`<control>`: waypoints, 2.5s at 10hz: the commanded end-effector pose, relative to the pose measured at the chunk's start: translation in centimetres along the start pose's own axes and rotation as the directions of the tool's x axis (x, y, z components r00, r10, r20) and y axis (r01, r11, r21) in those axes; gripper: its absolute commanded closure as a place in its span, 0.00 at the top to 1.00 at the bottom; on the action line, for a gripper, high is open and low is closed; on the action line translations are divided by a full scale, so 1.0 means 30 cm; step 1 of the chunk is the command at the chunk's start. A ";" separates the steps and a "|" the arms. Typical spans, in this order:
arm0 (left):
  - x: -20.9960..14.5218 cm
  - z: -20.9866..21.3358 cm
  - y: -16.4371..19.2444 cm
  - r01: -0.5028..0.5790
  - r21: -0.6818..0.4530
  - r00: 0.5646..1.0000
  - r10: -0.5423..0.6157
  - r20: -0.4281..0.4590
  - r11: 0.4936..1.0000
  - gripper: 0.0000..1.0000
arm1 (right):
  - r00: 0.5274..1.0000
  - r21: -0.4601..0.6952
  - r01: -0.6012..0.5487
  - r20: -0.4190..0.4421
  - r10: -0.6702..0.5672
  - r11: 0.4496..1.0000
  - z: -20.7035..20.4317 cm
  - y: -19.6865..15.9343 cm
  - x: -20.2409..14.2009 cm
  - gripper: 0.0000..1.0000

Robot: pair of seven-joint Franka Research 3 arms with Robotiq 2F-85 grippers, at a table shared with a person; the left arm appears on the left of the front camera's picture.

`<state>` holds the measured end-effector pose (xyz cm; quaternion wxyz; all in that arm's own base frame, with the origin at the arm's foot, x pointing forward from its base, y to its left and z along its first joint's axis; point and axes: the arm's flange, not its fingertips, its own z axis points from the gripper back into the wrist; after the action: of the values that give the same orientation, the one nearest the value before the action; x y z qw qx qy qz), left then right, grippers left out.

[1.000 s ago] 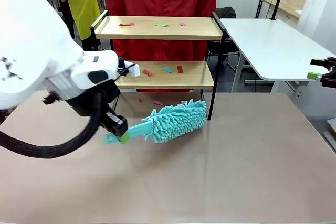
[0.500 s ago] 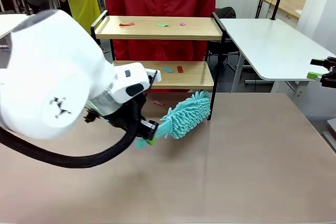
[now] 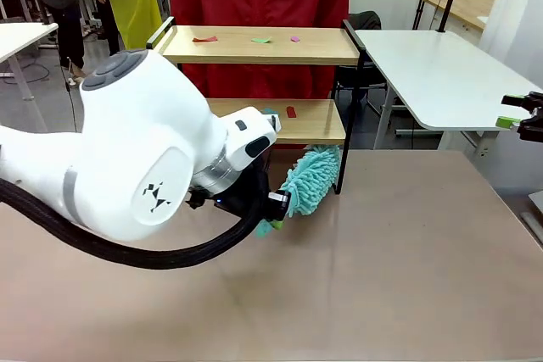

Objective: Clean the shelf.
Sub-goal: Clean the specific section of the Shelf indicated by the human with the Duster.

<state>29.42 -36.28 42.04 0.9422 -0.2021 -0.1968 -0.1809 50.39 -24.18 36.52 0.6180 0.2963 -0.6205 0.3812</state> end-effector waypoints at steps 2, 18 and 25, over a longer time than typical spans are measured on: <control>0.075 -0.074 -0.049 -0.080 0.052 0.996 0.079 0.034 0.995 0.13 | 1.000 0.000 0.012 -0.018 -0.012 1.000 -0.008 -0.001 0.016 1.00; 0.180 -0.486 -0.169 -0.184 0.272 0.983 0.179 0.042 0.944 0.13 | 1.000 0.000 0.012 -0.018 -0.012 1.000 -0.008 -0.001 0.016 1.00; 0.159 -0.451 -0.130 -0.194 0.228 0.981 0.188 0.045 0.954 0.13 | 1.000 0.000 0.012 -0.018 -0.012 1.000 -0.008 -0.001 0.016 1.00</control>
<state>36.15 -47.64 34.24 0.9718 -0.0995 -0.2014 -0.0721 50.39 -24.18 36.52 0.6178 0.2965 -0.6207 0.3810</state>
